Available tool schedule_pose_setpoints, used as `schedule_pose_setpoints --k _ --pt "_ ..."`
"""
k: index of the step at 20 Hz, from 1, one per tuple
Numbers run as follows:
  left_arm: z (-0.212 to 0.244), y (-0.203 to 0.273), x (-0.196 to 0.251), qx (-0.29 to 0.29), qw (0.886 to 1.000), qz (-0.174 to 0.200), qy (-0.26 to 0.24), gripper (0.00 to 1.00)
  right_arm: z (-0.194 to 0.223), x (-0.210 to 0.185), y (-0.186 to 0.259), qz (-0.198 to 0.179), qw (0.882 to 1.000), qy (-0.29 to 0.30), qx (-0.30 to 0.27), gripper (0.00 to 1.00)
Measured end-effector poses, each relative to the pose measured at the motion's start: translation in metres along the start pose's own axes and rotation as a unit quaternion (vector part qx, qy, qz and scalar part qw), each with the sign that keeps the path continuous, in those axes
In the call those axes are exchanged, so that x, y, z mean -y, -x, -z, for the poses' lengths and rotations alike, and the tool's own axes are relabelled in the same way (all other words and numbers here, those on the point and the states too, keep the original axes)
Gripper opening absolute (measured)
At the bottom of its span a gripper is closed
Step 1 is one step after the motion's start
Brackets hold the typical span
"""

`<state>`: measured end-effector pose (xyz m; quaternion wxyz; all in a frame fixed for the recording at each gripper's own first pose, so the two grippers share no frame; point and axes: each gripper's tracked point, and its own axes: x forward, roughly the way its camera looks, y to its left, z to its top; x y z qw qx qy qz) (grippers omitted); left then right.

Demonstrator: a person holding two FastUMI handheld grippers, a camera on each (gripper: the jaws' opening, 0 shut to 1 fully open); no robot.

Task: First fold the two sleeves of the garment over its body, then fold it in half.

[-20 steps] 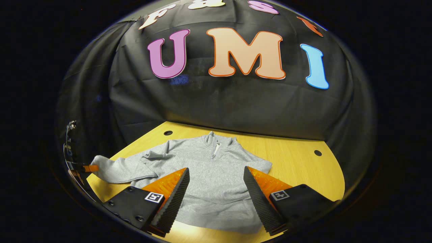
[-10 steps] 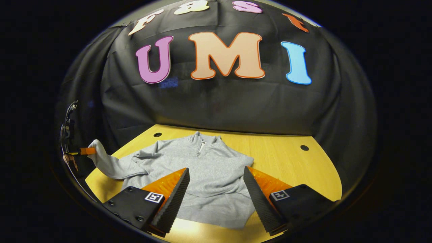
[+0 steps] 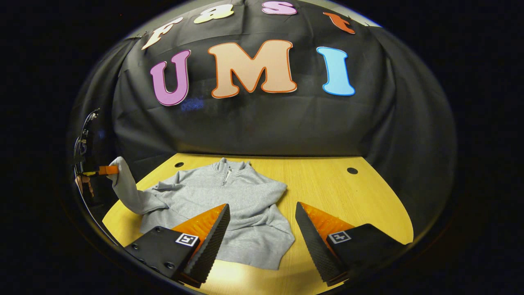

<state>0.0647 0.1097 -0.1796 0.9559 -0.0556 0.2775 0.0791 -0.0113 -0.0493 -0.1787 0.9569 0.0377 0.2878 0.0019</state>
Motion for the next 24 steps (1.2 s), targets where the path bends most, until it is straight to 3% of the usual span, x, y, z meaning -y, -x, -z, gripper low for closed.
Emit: schedule_pose_setpoints --k 12,24 --pt "-0.035 -0.002 0.144 0.027 0.992 0.112 -0.055 0.0 0.022 0.046 0.025 0.029 0.999 -0.018 -0.012 0.99" --pt "-0.033 0.015 0.301 0.029 0.97 0.221 -0.099 0.0 0.031 0.097 0.045 0.057 0.998 -0.026 -0.019 0.99"
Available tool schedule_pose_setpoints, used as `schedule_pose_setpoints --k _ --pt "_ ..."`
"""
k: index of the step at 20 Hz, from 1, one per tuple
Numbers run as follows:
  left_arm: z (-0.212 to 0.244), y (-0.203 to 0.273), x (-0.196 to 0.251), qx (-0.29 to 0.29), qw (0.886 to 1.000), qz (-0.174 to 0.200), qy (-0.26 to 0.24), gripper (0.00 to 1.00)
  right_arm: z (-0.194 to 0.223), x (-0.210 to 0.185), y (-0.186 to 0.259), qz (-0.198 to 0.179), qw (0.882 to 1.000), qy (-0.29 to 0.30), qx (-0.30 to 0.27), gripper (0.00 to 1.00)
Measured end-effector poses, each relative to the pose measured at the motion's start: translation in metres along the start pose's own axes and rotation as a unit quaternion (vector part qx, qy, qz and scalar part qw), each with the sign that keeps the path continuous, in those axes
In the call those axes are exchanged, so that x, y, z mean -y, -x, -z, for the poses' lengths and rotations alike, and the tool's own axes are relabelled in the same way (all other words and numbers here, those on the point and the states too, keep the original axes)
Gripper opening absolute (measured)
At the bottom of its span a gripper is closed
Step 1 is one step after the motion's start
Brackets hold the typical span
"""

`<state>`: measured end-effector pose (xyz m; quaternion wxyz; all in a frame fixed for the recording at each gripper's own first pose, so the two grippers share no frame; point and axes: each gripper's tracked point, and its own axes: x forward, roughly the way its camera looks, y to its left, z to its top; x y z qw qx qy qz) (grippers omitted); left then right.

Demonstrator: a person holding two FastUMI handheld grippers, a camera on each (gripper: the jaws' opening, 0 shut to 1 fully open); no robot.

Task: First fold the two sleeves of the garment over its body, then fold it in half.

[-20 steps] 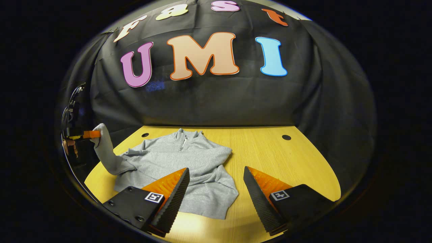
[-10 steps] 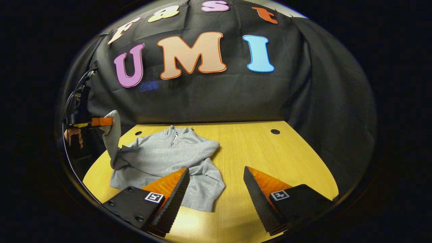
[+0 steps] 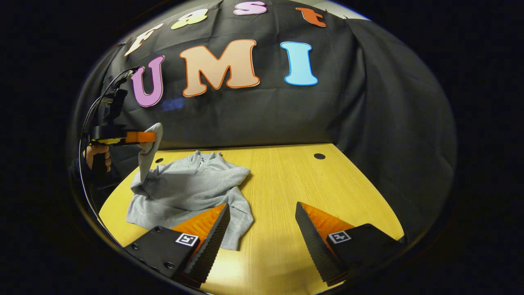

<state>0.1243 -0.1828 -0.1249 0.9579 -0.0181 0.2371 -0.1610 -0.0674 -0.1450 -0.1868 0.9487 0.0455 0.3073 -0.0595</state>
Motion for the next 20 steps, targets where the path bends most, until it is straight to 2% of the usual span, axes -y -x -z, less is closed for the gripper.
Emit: schedule_pose_setpoints --k 5,8,9,12,13,18,19,20 --pt "0.001 -0.019 0.066 -0.005 0.999 0.047 -0.021 0.0 0.007 0.023 0.006 0.013 1.0 -0.003 -0.009 0.96" --pt "0.012 -0.029 0.097 -0.018 0.997 0.065 -0.025 0.0 0.013 0.037 0.012 0.022 1.0 -0.003 -0.013 0.99" --pt "0.016 -0.032 0.106 -0.024 0.997 0.07 -0.024 0.0 0.015 0.041 0.015 0.026 1.0 -0.004 -0.015 0.96" --pt "0.033 -0.047 0.122 -0.044 0.996 0.07 -0.036 0.0 0.021 0.057 0.021 0.038 0.999 -0.008 -0.019 0.99" --pt "0.04 -0.053 0.126 -0.052 0.995 0.07 -0.039 0.0 0.024 0.062 0.023 0.042 0.999 -0.01 -0.021 0.96" --pt "0.086 -0.082 0.137 -0.094 0.994 0.057 -0.013 0.0 0.033 0.084 0.033 0.06 0.998 -0.018 -0.03 0.96" --pt "0.094 -0.087 0.139 -0.103 0.993 0.057 -0.01 0.0 0.036 0.087 0.033 0.063 0.997 -0.018 -0.031 0.99" --pt "0.1 -0.091 0.142 -0.11 0.992 0.058 -0.011 0.01 0.037 0.091 0.034 0.066 0.997 -0.018 -0.032 0.96"
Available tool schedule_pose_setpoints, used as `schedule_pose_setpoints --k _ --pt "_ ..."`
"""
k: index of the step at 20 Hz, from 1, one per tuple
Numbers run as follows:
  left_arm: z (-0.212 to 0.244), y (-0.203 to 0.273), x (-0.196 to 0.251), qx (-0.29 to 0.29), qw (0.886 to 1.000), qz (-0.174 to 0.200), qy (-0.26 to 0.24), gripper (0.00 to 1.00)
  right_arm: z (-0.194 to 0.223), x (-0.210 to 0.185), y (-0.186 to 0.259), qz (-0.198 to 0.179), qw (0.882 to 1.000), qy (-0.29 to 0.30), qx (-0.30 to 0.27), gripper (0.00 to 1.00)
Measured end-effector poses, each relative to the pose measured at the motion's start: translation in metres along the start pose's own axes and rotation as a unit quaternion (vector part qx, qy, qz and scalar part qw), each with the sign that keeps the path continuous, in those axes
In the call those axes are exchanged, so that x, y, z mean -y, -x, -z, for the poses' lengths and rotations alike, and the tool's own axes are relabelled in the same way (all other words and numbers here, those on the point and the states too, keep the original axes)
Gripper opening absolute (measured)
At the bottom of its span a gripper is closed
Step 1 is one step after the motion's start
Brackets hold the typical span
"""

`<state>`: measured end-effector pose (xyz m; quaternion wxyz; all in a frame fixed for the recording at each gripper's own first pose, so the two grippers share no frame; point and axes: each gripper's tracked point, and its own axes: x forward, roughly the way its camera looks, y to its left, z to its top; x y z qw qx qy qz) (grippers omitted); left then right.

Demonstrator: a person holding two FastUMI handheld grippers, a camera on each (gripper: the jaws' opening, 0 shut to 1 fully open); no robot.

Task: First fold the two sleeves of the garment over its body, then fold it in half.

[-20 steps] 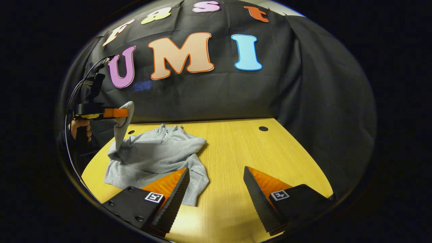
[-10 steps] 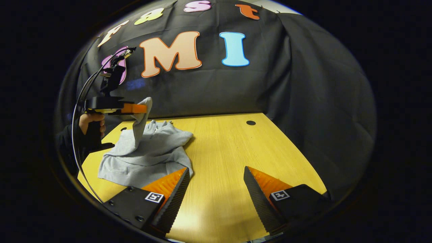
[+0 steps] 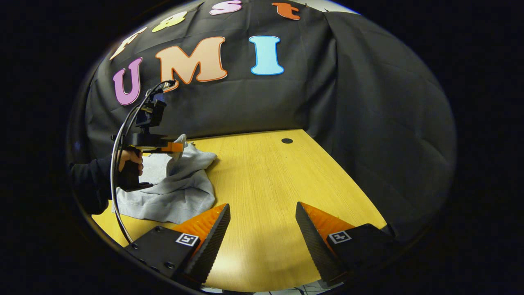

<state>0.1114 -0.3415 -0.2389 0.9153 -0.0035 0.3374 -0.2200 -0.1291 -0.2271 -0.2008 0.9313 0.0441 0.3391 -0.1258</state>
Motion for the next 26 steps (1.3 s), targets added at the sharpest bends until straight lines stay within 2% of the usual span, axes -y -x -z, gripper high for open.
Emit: schedule_pose_setpoints --k 3,5,6,7,10,13,19,26 --pt "0.011 -0.015 0.007 -0.012 1.0 0.004 -0.008 0.04 0.003 0.008 0.003 0.003 1.0 -0.001 -0.002 0.99" --pt "0.014 -0.016 0.014 -0.015 1.0 0.015 -0.003 0.12 0.003 0.009 0.0 0.001 1.0 0.0 -0.002 0.96" --pt "0.012 -0.017 0.017 -0.011 1.0 0.022 0.002 0.19 0.001 0.008 -0.002 -0.001 1.0 0.0 -0.001 0.96" --pt "0.009 -0.01 0.021 -0.004 0.999 0.034 0.006 0.37 0.0 0.006 -0.004 -0.004 1.0 0.0 0.002 0.96" --pt "-0.001 0.01 0.007 0.024 0.999 0.023 -0.005 0.91 -0.009 -0.013 -0.014 -0.024 1.0 -0.007 0.008 0.99" --pt "-0.012 0.044 -0.019 0.053 0.999 0.005 -0.007 0.93 -0.015 -0.041 -0.023 -0.051 0.999 -0.002 0.013 0.99" --pt "-0.02 0.115 -0.103 0.098 0.994 -0.051 0.001 0.92 -0.021 -0.107 -0.039 -0.103 0.995 0.006 0.01 0.99" --pt "0.042 0.179 -0.196 0.069 0.992 -0.108 0.019 0.92 -0.012 -0.148 -0.054 -0.12 0.993 0.003 -0.008 0.99"
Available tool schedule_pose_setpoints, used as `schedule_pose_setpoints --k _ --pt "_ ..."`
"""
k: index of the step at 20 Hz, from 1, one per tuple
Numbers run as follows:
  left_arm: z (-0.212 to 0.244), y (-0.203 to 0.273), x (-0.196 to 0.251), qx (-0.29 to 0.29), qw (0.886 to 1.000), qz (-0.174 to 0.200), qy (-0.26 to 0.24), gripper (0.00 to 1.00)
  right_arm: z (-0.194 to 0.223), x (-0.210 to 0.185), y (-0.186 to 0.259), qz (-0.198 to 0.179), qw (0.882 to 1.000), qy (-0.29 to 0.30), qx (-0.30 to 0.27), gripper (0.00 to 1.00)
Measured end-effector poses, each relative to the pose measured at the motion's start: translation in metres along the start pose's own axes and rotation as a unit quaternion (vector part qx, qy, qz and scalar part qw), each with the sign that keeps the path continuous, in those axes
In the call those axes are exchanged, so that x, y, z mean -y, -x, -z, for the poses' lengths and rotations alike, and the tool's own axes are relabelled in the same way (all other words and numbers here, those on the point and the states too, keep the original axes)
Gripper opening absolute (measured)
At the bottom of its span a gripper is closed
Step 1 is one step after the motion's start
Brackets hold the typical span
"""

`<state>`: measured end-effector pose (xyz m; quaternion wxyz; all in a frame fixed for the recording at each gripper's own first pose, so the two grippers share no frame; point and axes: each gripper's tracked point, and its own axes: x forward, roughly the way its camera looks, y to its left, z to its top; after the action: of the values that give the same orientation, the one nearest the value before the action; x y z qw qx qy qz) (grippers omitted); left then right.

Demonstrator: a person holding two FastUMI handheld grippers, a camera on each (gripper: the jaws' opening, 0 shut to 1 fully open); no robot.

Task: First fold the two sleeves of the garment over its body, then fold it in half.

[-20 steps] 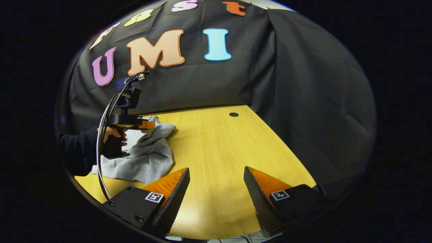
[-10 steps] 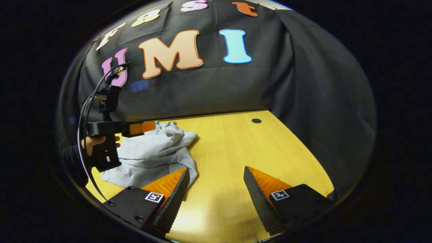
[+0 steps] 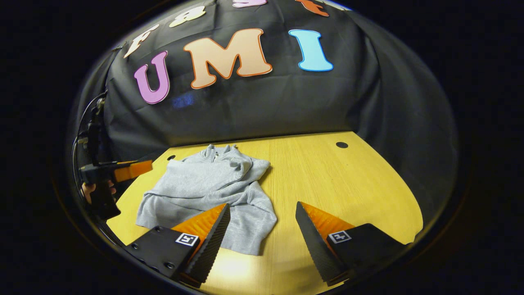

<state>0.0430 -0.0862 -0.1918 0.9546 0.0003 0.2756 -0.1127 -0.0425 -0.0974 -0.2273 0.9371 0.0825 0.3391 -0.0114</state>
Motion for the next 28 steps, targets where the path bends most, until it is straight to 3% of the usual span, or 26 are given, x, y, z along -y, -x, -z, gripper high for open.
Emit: schedule_pose_setpoints --k 6,14,21,28 --pt "0.074 0.036 -0.056 -0.059 0.996 -0.033 0.057 0.93 0.027 -0.01 -0.009 0.005 0.999 0.015 -0.033 0.99" --pt "0.154 0.048 -0.068 -0.131 0.987 -0.046 0.077 0.95 0.063 -0.024 -0.026 0.005 0.997 0.027 -0.075 0.99" --pt "0.182 0.043 -0.068 -0.162 0.979 -0.043 0.116 0.95 0.101 -0.028 -0.038 0.013 0.991 0.045 -0.121 0.99" --pt "0.184 0.039 -0.067 -0.155 0.982 -0.059 0.087 0.94 0.13 -0.027 -0.047 0.02 0.986 0.038 -0.163 0.96"
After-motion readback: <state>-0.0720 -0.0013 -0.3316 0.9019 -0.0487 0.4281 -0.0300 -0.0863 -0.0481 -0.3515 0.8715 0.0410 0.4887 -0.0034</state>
